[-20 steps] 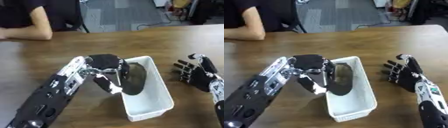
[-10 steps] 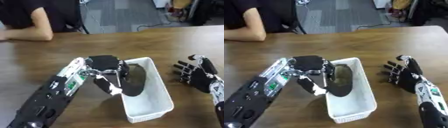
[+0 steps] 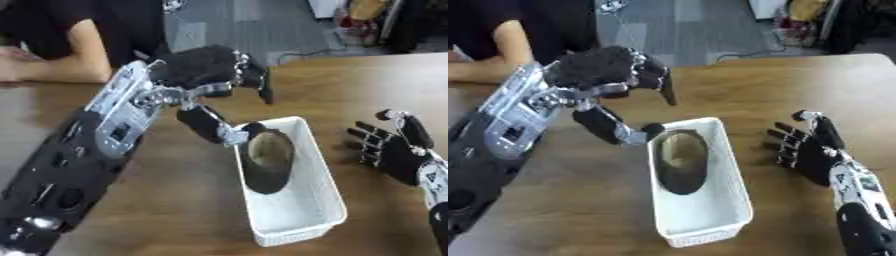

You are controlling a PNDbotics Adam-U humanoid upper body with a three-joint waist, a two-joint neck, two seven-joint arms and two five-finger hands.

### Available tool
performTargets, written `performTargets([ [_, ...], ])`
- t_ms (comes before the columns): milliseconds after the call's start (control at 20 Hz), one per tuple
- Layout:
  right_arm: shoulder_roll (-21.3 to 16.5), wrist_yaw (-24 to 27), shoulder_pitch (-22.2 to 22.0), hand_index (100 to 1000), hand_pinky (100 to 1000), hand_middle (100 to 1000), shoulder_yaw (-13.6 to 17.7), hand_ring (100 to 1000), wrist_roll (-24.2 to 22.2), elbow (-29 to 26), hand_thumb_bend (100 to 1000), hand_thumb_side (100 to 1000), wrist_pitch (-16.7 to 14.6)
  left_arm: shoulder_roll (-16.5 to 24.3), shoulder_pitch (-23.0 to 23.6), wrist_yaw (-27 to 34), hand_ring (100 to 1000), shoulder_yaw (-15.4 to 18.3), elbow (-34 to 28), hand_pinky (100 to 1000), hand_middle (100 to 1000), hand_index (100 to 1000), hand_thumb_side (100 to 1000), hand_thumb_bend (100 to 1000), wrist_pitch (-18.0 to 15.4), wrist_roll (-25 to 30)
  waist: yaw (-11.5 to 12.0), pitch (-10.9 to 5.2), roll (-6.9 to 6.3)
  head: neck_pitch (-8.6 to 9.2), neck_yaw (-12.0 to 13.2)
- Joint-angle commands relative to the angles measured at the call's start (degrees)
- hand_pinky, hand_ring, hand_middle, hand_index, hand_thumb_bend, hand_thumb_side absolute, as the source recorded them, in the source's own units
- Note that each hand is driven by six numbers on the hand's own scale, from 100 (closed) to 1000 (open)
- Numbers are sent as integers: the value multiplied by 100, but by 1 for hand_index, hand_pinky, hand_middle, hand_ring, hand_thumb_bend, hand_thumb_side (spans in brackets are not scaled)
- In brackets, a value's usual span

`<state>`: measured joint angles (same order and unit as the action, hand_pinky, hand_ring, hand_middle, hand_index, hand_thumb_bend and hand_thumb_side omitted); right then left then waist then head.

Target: Pick up objects on the table and place them in the box.

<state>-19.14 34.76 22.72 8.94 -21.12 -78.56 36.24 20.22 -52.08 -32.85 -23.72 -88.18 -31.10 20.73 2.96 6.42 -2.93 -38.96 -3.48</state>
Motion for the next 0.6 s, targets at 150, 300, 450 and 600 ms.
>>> performTargets([
  [150, -82, 5, 38, 1000, 457, 975, 18, 712, 3, -70, 100, 1000, -18, 151, -108, 270, 100, 140, -353, 277, 578, 712, 616, 100, 222, 124, 17, -86, 43, 103, -48],
  [300, -81, 4, 45, 1000, 457, 974, 20, 712, -7, -69, 100, 1000, -26, 167, -86, 295, 100, 160, -378, 279, 579, 712, 613, 100, 258, 155, 20, -76, 50, 112, -54],
  [450, -86, 4, 43, 1000, 457, 974, 25, 712, -13, -65, 100, 1000, -32, 181, -43, 292, 100, 203, -396, 280, 578, 712, 612, 100, 289, 128, 37, -62, 60, 119, -61],
  [600, -87, 5, 35, 1000, 457, 973, 33, 712, -16, -63, 100, 1000, -39, 199, 20, 305, 100, 271, -451, 282, 575, 711, 609, 100, 320, 54, 73, -47, 70, 119, -67],
])
